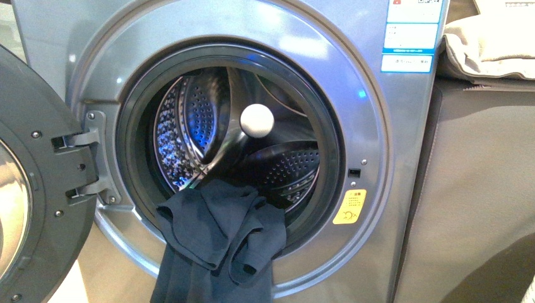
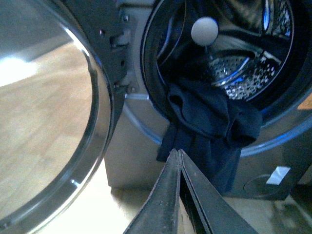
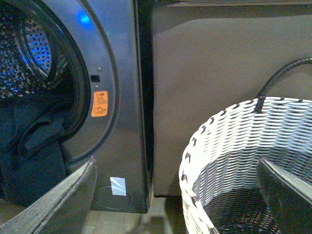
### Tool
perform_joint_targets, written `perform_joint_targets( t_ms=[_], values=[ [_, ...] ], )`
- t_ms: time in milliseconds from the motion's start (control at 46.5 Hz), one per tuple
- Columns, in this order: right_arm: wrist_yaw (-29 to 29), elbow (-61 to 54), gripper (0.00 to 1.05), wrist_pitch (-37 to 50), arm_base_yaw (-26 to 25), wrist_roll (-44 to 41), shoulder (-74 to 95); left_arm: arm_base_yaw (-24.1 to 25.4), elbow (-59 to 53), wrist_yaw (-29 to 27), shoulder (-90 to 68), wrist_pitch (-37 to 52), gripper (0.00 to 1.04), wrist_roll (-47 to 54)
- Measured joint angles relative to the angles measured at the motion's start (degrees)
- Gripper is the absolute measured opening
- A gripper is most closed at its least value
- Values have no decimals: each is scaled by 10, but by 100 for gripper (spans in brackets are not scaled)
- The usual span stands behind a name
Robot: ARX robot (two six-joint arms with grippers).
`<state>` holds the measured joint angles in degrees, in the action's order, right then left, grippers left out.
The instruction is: Put clothes into washing machine
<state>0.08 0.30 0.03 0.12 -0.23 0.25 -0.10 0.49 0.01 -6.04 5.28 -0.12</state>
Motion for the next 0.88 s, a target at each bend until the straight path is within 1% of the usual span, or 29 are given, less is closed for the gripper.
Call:
perform_joint_targets(
  t_ms=[22, 65, 452, 624, 645, 774, 817, 882],
  values=[
    [0, 0, 97, 0, 0, 0, 0, 0, 0, 0, 21, -30, 4, 0],
    [0, 0, 97, 0, 0, 0, 0, 0, 0, 0, 44, -50, 4, 0],
    [0, 0, 97, 0, 0, 0, 0, 0, 0, 0, 58, -52, 4, 0],
    [0, 0, 97, 0, 0, 0, 0, 0, 0, 0, 58, -52, 32, 0],
    [0, 0, 97, 0, 0, 0, 0, 0, 0, 0, 58, -52, 37, 0],
    [0, 0, 97, 0, 0, 0, 0, 0, 0, 0, 58, -52, 59, 0],
    [0, 0, 97, 0, 0, 0, 0, 0, 0, 0, 58, -52, 68, 0],
    [0, 0, 97, 0, 0, 0, 0, 0, 0, 0, 58, -52, 84, 0]
  ],
)
